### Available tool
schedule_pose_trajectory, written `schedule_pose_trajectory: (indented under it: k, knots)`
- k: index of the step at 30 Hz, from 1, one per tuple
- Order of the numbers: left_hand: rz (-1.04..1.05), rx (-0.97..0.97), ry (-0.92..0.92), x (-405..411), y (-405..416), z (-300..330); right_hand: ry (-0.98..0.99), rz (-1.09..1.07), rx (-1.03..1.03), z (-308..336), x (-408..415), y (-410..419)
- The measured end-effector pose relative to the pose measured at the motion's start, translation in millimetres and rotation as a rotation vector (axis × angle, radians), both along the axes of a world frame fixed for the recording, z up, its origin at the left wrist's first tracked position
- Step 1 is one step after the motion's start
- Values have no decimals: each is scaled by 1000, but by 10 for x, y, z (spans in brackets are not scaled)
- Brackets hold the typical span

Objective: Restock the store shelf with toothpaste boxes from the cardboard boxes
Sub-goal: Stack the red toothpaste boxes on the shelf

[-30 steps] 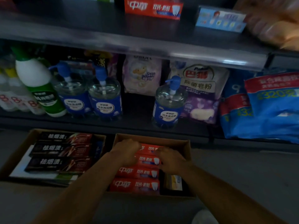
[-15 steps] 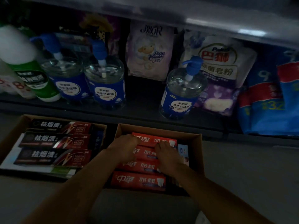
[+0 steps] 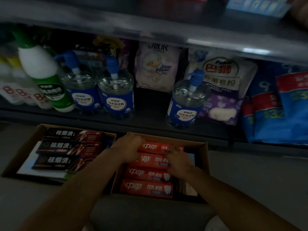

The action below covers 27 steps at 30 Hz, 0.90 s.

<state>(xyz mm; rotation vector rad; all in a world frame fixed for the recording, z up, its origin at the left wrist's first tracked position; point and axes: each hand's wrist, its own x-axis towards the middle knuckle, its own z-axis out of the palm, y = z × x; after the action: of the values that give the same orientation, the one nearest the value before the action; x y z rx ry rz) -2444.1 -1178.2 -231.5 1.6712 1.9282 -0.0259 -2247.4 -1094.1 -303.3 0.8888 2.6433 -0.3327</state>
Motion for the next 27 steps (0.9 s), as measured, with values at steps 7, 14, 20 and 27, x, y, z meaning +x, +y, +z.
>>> schedule_pose_trajectory:
  k: [7,14,20,27]
  knots:
    - [-38,107,90,106,-63,905,62,57,114,1047,235,13]
    - [-70,282,256,318,-289,2030,190,83,340,2271,459,-122]
    - [-70,466,366,357,-419,3021,281,82,515,3314,545,-175]
    - [29,598,304,188,-351,3788,378,44,696,4050,519,-54]
